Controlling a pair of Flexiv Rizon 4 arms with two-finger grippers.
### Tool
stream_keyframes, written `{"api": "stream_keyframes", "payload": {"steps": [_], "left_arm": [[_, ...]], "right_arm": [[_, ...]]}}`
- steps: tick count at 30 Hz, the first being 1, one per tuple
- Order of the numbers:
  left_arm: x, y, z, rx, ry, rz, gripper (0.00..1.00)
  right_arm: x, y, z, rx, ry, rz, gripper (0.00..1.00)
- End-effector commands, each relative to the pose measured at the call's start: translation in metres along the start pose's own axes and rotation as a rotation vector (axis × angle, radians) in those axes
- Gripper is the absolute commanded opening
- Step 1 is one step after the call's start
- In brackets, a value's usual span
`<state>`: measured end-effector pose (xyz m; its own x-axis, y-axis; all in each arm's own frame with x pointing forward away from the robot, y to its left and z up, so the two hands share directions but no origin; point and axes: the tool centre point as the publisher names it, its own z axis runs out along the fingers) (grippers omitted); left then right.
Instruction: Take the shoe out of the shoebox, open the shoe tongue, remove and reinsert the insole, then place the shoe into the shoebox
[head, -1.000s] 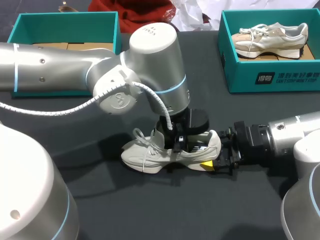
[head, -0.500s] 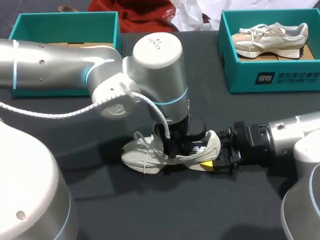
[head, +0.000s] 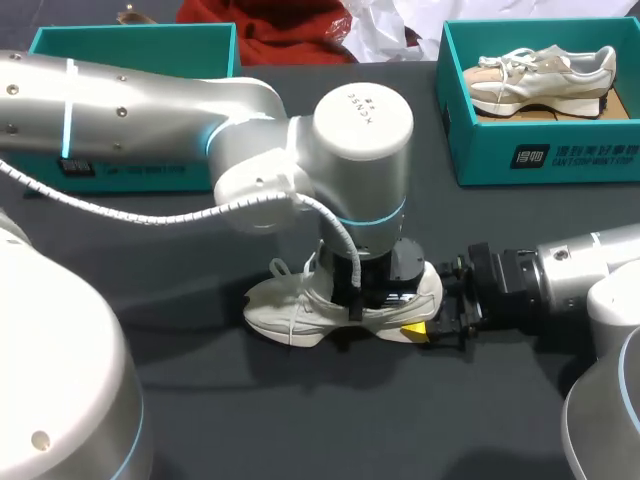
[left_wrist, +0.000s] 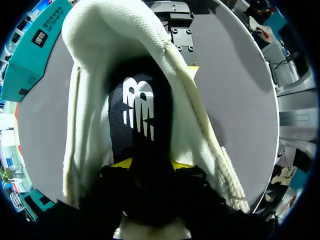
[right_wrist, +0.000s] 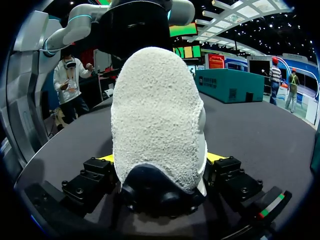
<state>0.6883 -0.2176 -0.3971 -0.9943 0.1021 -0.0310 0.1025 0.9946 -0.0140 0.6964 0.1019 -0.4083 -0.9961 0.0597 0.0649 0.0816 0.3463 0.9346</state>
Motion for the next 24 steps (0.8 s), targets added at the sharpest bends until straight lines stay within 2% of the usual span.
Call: {"api": "stream_keyframes", "payload": {"steps": [1,8,12,24], "left_arm": [[-0.004,-0.005,0.016,-0.042,-0.005,-0.015,0.24],[-0.003,0.005,0.01,0.012,0.013,-0.049,0.0],[-0.001,0.011,0.003,0.078,0.026,-0.061,0.0],[0.007,0.025,-0.019,0.358,0.067,-0.119,0.0]], "right_arm": [[0.001,0.002,0.001,0.004,0.0,0.001,0.0],[0.001,0.002,0.001,0.004,0.0,0.001,0.0],[0.001,0.002,0.001,0.004,0.0,0.001,0.0],[0.001,0.002,0.001,0.004,0.0,0.001,0.0]]}}
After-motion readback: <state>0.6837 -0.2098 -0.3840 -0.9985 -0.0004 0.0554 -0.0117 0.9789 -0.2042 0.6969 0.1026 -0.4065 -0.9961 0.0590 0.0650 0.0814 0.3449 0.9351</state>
